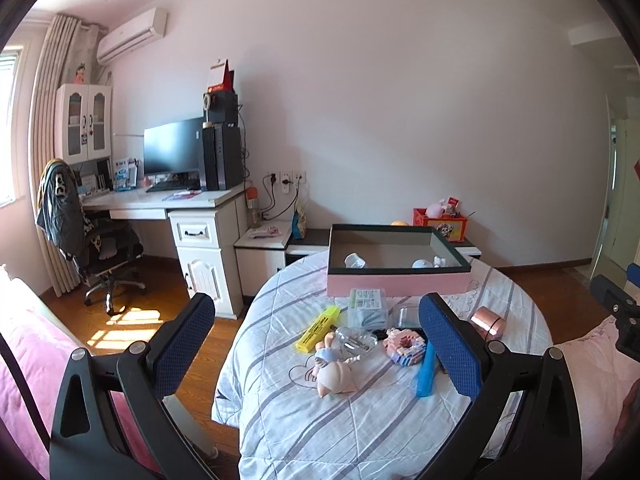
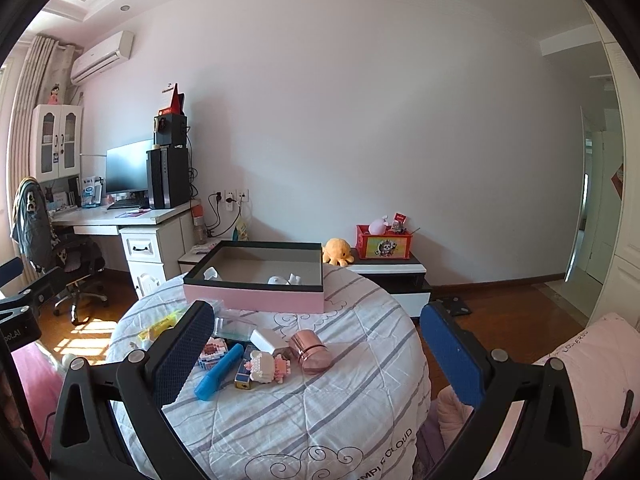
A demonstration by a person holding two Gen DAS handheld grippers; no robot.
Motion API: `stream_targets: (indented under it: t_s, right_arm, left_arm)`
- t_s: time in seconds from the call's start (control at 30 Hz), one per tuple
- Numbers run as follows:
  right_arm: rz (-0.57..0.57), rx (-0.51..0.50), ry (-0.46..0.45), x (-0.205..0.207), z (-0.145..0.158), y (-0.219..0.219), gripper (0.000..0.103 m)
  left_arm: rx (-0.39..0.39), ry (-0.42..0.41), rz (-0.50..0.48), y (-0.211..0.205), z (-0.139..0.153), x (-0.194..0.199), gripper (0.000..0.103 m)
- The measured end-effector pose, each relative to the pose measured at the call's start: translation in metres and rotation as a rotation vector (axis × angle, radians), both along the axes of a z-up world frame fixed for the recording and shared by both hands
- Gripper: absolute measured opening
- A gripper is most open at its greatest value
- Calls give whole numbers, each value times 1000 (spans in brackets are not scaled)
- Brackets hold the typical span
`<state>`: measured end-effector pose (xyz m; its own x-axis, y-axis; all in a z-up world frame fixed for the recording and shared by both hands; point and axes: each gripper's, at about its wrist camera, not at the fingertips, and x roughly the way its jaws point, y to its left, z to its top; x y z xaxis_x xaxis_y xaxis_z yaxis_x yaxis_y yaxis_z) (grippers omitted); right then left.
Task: Organize rigid objects
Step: 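Lift both tools away from the pink box, then grasp the baby doll with left tool while right tool grasps the rose-gold canister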
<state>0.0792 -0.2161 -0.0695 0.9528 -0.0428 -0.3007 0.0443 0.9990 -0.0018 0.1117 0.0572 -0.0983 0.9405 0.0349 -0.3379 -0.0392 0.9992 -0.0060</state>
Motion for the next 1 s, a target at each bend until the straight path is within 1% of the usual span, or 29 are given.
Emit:
stream_targets:
  t_s: [0.17, 0.4, 0.57, 0.73, 0.8, 0.87, 0.93, 0.97, 1.0]
  right_arm:
    - [-16, 16, 87, 27, -29, -12, 103]
    - [-37, 35, 232, 69, -77, -26, 103]
    - [-30, 52, 307, 94, -104, -33, 103]
    - [-29, 47, 362, 117, -120, -38, 103]
    - [-21, 39, 379, 127, -126, -38, 103]
    - [-8, 30, 402, 140, -132, -36, 103]
    - [27, 20, 420, 153, -136, -32, 103]
    - [42, 6, 428, 161, -138, -29, 103]
    - [49, -11, 441, 169, -140, -26, 103]
  left_arm:
    - [-10, 107, 15, 14, -32, 31, 103]
    - [2, 288, -35, 1, -92, 78, 103]
    - [22, 365, -8, -5, -122, 112, 103]
    - [29, 411, 7, 0, -143, 136, 103]
    - [20, 425, 6, 3, -150, 143, 99]
    - [3, 443, -14, 4, -155, 149, 97]
    - [12, 434, -19, 2, -156, 153, 95]
    - [28, 427, -29, -1, -156, 154, 88]
    - [38, 418, -43, -4, -155, 156, 79]
